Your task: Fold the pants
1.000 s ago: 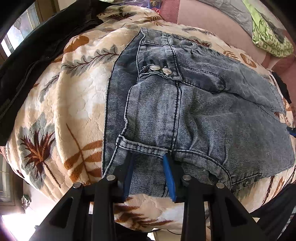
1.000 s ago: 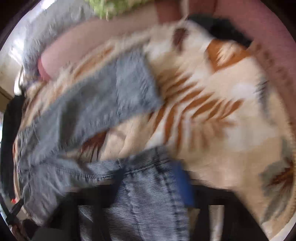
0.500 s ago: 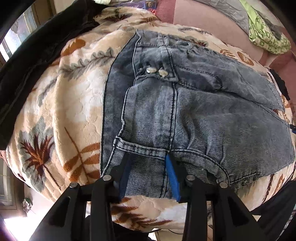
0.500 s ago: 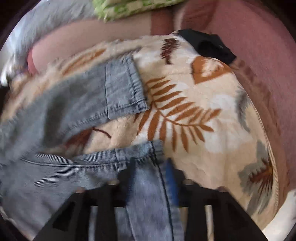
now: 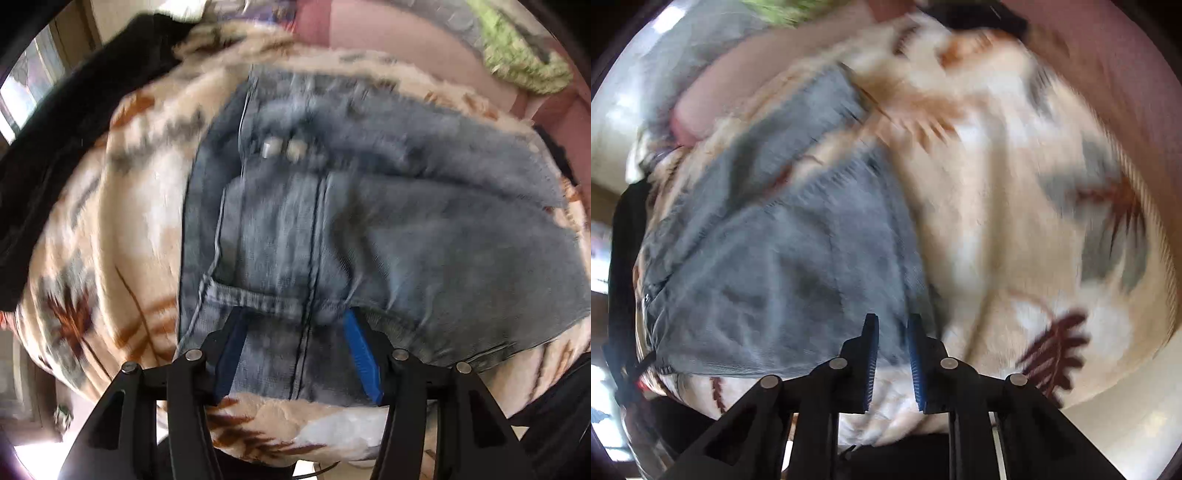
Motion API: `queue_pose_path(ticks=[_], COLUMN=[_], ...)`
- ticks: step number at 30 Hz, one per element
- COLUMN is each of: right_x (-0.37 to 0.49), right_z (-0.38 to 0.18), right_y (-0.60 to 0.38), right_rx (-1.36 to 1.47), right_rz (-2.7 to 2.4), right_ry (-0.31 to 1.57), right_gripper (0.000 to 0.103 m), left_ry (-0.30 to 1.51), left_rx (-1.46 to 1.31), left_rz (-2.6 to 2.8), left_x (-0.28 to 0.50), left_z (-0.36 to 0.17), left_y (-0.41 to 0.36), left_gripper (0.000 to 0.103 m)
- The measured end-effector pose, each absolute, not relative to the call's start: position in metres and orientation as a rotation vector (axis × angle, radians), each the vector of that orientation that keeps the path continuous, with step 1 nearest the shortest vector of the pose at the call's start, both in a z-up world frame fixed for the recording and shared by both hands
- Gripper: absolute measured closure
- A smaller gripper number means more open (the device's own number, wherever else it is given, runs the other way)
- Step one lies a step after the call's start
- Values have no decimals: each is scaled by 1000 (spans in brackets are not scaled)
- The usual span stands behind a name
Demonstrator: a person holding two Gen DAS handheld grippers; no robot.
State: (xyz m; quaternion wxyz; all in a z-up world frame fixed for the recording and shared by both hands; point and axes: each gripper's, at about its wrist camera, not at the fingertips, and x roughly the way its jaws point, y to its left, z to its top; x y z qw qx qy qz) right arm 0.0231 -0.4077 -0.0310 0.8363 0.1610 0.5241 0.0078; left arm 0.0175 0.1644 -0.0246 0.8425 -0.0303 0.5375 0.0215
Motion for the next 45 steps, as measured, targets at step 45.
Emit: queue_pose_path(ticks=[45], right_x=[306], right_z=[-21], right_y=[-388], right_rx=[237], right_rz=[-50], right_ry=[1039], right_gripper=[45], left_ry=[1130], left_rx=[-425], left_rz=[53], left_x=[280], left_z=[-28], left_y=[242], left_gripper=[57])
